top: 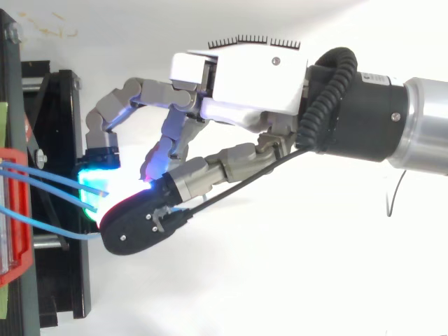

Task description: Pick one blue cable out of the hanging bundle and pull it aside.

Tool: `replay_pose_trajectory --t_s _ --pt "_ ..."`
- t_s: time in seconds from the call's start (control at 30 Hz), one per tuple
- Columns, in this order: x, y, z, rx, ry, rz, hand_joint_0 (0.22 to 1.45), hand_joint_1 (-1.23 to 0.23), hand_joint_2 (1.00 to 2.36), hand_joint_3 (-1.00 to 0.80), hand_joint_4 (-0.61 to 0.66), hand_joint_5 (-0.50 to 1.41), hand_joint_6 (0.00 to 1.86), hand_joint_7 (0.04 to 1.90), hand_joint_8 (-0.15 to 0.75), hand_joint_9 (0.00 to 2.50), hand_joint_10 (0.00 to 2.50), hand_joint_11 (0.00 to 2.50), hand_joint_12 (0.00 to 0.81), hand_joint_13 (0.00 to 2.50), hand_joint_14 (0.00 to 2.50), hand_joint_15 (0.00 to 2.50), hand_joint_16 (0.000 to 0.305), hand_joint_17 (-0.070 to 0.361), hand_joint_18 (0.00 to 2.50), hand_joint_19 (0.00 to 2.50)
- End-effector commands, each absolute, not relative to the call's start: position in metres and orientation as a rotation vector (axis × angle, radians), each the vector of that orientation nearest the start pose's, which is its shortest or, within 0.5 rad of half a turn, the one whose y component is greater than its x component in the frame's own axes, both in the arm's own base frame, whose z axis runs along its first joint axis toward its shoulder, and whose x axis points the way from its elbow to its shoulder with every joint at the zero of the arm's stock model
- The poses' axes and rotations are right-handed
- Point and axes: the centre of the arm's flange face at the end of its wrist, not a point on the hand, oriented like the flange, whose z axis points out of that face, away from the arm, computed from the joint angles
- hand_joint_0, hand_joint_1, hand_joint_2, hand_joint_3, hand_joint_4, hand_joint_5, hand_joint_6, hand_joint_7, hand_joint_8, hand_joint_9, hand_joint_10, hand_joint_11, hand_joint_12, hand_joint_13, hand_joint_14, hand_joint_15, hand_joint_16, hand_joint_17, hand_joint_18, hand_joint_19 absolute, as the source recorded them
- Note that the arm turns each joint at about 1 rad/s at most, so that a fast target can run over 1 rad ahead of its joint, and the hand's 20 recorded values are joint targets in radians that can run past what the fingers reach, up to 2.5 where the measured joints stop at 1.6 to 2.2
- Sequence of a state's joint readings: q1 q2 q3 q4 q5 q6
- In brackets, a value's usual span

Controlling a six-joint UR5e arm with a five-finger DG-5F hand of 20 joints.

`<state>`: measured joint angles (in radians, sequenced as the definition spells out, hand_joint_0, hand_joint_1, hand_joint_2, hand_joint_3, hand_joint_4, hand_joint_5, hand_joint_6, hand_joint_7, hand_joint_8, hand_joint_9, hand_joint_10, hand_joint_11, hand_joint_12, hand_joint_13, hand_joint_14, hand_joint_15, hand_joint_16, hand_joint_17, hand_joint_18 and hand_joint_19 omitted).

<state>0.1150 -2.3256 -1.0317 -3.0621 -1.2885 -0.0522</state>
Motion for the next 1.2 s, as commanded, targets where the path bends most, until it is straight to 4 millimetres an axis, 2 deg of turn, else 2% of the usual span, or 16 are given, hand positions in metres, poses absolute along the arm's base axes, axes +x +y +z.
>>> replay_pose_trajectory --t_s 0.0,0.1,0.27,0.6,0.77,0.97,1.17 --pt "0.769 -0.073 0.277 1.322 1.221 0.963 0.59 -0.8 1.01 -0.37 -0.01 -0.11 0.92 0.96 0.273 1.23 0.02 0.7 0.34 1.0 0.02 0.63 0.043 0.096 0.87 0.72" --pt "0.769 -0.073 0.277 1.323 1.222 0.962 0.62 -0.83 1.01 -0.39 -0.01 -0.12 0.93 0.9 0.269 1.2 0.02 0.69 0.339 0.98 0.02 0.63 0.042 0.096 0.86 0.72" --pt "0.769 -0.073 0.277 1.323 1.222 0.962 0.57 -0.71 1.01 -0.4 -0.07 -0.11 0.92 0.92 0.258 1.23 0.02 0.69 0.337 0.98 0.02 0.63 0.044 0.099 0.85 0.74" --pt "0.759 -0.084 0.283 1.356 1.249 0.927 0.55 -0.7 1.02 -0.26 -0.09 -0.09 0.92 0.93 0.234 1.28 0.02 0.67 0.341 0.98 0.02 0.62 0.045 0.1 0.85 0.76" --pt "0.742 -0.087 0.308 1.35 1.318 0.861 0.56 -0.71 1.02 -0.19 -0.08 -0.07 0.92 0.92 0.24 1.3 0.02 0.59 0.362 0.98 0.02 0.58 0.05 0.112 0.89 0.7" --pt "0.725 -0.089 0.337 1.266 1.412 0.754 0.56 -0.73 1.02 -0.16 -0.07 -0.06 0.92 0.91 0.232 1.18 0.01 0.44 0.359 0.93 0.02 0.49 0.05 0.113 0.87 0.64" --pt "0.722 -0.087 0.348 1.207 1.437 0.715 0.57 -0.73 1.02 -0.16 -0.07 -0.05 0.92 0.9 0.229 1.1 0.01 0.33 0.349 0.85 0.02 0.42 0.048 0.107 0.8 0.6"
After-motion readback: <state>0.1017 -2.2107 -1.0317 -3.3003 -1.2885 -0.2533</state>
